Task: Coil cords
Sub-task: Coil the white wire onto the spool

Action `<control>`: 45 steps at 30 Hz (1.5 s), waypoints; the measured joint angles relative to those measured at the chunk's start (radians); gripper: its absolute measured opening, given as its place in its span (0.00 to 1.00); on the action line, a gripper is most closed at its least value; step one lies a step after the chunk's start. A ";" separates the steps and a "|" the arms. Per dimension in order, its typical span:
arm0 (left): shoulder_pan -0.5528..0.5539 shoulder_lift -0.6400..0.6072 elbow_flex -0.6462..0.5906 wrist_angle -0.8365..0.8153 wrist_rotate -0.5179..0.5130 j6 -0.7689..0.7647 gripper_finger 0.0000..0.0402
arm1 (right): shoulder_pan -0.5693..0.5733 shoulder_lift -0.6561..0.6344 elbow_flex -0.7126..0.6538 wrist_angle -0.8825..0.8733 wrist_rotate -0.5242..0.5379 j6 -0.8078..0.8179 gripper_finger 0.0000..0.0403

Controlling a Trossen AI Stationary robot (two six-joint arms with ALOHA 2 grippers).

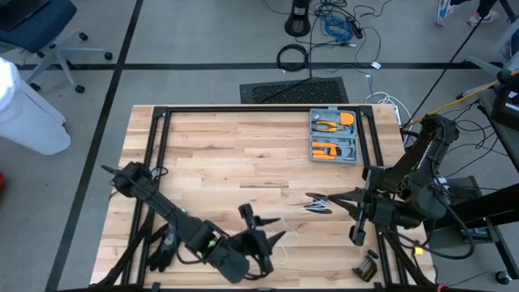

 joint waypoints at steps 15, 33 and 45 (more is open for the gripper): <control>0.028 0.079 0.000 0.103 -0.122 0.030 0.45 | 0.048 -0.001 0.000 0.015 0.047 0.000 0.00; 0.038 0.079 0.000 0.131 -0.074 0.023 0.30 | 0.053 -0.001 0.000 0.021 0.069 -0.007 0.00; 0.039 0.079 0.000 0.183 -0.042 0.057 0.24 | 0.053 -0.001 0.000 0.021 0.069 -0.005 0.00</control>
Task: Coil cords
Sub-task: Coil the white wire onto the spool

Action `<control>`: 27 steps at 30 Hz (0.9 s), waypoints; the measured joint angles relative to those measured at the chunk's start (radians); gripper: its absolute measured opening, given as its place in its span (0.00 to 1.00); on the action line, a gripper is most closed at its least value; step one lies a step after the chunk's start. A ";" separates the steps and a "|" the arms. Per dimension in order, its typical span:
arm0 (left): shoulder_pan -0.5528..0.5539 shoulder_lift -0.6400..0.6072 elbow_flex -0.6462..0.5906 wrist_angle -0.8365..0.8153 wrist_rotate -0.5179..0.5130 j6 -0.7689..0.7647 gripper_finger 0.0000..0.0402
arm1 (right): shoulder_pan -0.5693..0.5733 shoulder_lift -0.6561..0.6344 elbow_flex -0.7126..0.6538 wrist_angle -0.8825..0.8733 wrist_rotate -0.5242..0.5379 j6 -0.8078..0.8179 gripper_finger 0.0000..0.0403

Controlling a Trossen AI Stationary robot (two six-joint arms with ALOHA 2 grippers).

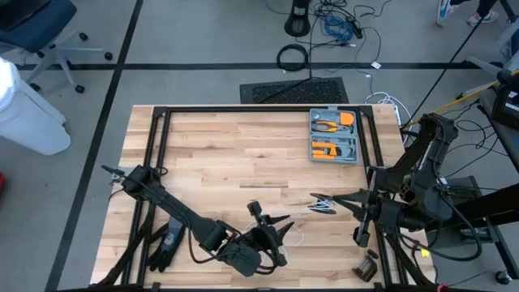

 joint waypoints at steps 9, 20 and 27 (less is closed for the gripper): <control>0.040 0.000 0.000 0.000 -0.003 0.017 0.02 | -0.001 0.000 0.000 0.004 -0.046 0.019 0.00; 0.131 0.000 0.000 -0.005 0.010 -0.010 0.00 | -0.050 0.000 0.000 0.014 -0.048 0.130 0.00; 0.170 0.000 0.000 -0.002 0.083 -0.055 0.00 | -0.125 0.026 0.000 0.013 -0.041 0.203 0.00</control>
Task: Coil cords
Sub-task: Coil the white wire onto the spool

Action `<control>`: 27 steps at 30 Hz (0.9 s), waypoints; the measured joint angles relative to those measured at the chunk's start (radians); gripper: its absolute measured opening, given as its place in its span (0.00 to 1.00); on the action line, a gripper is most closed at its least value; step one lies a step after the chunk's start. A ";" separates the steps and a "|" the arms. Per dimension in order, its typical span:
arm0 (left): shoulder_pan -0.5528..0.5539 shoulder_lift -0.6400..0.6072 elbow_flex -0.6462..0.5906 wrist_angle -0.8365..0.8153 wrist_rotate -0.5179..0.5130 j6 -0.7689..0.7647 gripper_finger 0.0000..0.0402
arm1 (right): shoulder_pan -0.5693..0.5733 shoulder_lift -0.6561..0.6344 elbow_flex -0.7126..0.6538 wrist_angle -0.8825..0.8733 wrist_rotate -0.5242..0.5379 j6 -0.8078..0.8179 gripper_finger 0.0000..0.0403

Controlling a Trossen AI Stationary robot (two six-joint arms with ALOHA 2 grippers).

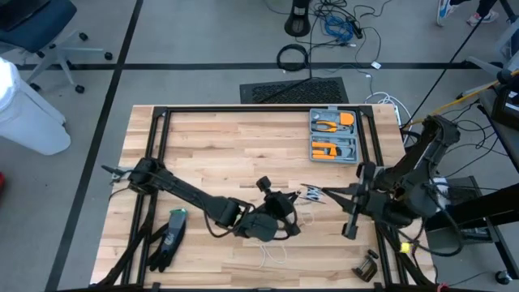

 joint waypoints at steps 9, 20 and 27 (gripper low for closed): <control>0.030 0.000 0.000 0.082 0.032 0.000 0.00 | -0.078 0.051 0.000 0.002 0.139 0.019 0.00; 0.039 0.042 0.002 0.189 0.248 -0.034 0.00 | -0.094 0.060 0.000 0.002 0.208 -0.013 0.00; 0.039 0.093 0.001 0.291 0.286 -0.035 0.00 | -0.095 0.059 0.000 0.006 0.210 -0.015 0.00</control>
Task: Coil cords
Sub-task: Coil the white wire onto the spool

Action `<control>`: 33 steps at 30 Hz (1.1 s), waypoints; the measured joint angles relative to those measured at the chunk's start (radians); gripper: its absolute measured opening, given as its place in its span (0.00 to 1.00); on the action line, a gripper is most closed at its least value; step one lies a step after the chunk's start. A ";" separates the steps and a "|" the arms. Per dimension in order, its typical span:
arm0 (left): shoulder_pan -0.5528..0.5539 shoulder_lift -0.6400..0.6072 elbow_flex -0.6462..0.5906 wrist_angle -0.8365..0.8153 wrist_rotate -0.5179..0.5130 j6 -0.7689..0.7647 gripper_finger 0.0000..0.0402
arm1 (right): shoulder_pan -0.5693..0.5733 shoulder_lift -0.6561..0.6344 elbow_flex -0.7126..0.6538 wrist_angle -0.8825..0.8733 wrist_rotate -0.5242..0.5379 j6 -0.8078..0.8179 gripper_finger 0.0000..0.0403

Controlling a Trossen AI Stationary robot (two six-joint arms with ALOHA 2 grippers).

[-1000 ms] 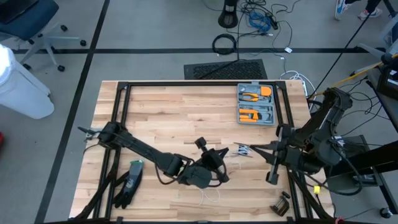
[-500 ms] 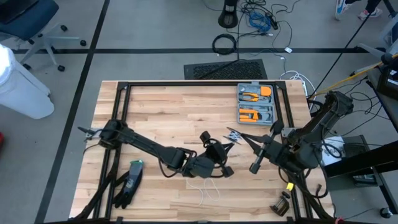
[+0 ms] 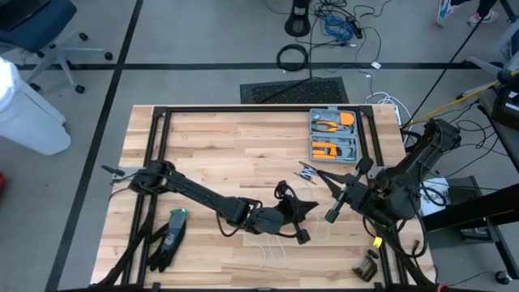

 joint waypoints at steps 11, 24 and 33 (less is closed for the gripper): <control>-0.001 0.011 0.000 0.093 0.058 0.031 0.00 | -0.021 0.021 0.000 -0.036 0.052 0.000 0.00; -0.013 0.008 0.001 0.138 0.094 0.104 0.00 | -0.058 0.059 0.000 -0.073 0.066 0.004 0.00; -0.069 0.003 0.095 0.073 0.055 0.246 0.00 | -0.058 0.058 0.000 -0.083 0.014 0.029 0.00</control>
